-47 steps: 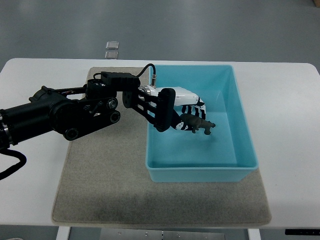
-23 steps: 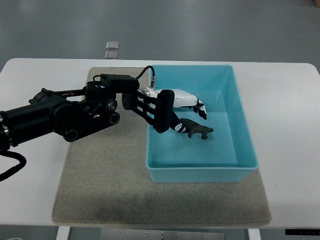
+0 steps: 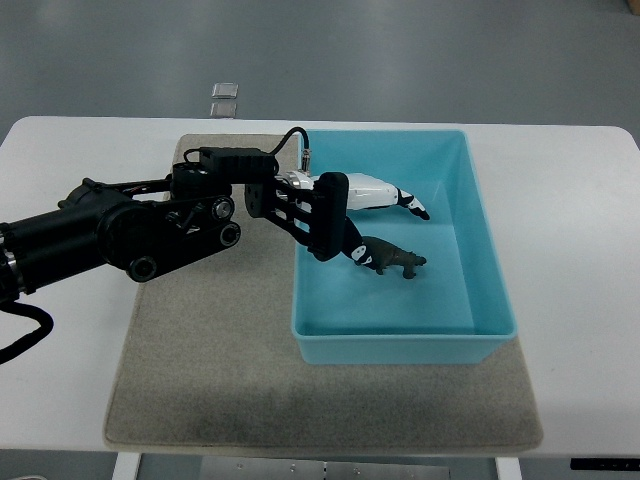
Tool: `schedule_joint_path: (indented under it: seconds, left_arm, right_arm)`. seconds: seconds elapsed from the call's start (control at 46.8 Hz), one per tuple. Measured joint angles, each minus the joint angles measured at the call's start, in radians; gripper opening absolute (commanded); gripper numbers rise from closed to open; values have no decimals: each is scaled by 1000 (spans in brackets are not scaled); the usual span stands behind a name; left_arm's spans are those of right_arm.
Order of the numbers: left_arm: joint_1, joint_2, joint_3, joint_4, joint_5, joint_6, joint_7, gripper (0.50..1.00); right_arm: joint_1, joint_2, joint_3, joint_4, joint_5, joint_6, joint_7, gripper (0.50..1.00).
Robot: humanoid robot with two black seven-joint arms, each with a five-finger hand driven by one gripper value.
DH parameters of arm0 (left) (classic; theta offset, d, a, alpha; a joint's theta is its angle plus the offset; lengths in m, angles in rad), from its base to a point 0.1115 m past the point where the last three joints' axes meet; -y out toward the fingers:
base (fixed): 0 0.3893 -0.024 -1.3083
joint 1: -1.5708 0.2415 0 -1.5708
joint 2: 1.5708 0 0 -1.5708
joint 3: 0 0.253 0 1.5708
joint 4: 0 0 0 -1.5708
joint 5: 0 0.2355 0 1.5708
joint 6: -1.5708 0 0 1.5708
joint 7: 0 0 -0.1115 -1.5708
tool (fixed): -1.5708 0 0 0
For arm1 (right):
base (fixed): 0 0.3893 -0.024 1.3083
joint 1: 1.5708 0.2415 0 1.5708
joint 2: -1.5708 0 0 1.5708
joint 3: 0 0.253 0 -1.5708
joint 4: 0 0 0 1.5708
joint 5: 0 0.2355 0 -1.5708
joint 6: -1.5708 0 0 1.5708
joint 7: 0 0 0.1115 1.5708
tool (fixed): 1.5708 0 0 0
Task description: Place brown hippo in blue box with left hand
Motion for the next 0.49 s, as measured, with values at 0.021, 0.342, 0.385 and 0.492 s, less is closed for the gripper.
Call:
schedule_joint_path:
  seconds: [0.021,0.342,0.385,0.492]
  left_arm:
    - [0,0,-1,0,-4,0,0,921]
    - [-2,10,-82,1,-31,-1,4,924]
    - [-2,13,-92,1,-44,-1,4,924]
    - [-2,30,-116,1,-88,-1,5,924]
  right_arm:
    - [0,0,0,0,0,0,0,936]
    - [1,0,0,0,0,0,0,936]
    - [1,0,0,0,0,0,0,936]
    - [0,0,0,0,0,0,0,936]
